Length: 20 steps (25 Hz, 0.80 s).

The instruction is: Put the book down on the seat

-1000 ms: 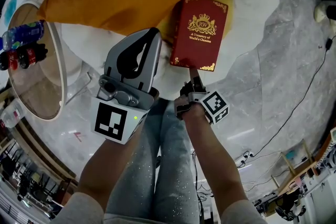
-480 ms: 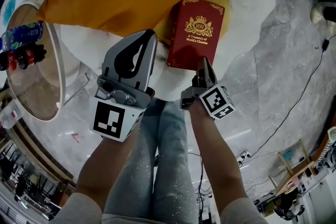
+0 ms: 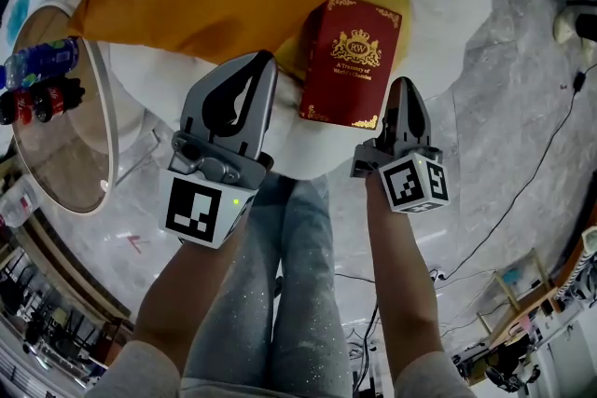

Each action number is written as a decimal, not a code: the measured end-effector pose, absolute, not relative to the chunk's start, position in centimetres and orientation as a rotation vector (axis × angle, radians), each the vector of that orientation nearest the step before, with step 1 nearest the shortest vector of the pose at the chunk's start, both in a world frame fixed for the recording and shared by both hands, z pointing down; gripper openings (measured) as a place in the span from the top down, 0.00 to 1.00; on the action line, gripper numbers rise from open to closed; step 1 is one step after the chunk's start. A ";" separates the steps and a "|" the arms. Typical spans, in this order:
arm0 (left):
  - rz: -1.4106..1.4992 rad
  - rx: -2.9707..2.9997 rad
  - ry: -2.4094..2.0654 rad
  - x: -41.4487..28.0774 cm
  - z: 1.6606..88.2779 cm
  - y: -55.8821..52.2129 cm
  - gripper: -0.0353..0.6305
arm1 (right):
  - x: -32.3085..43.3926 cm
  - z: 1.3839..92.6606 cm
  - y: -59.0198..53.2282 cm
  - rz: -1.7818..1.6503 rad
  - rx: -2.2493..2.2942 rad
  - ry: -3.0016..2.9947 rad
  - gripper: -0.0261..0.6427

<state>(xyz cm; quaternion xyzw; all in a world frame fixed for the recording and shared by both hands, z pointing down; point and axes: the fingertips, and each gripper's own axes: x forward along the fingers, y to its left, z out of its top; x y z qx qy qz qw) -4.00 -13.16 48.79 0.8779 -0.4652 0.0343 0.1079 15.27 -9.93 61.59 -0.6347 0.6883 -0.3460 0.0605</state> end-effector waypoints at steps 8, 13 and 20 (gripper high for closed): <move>0.127 2.629 -1.356 -4.4 48.4 -13.5 0.92 | 16.3 55.2 -10.9 -0.733 -1.952 2.240 0.91; 0.114 2.650 -1.356 -4.3 47.1 -14.2 0.92 | 18.1 51.3 -10.7 -0.591 -1.998 2.263 0.91; 0.085 2.665 -1.352 -3.2 43.9 -14.9 0.92 | 19.4 46.3 -11.5 -0.501 -2.005 2.270 0.91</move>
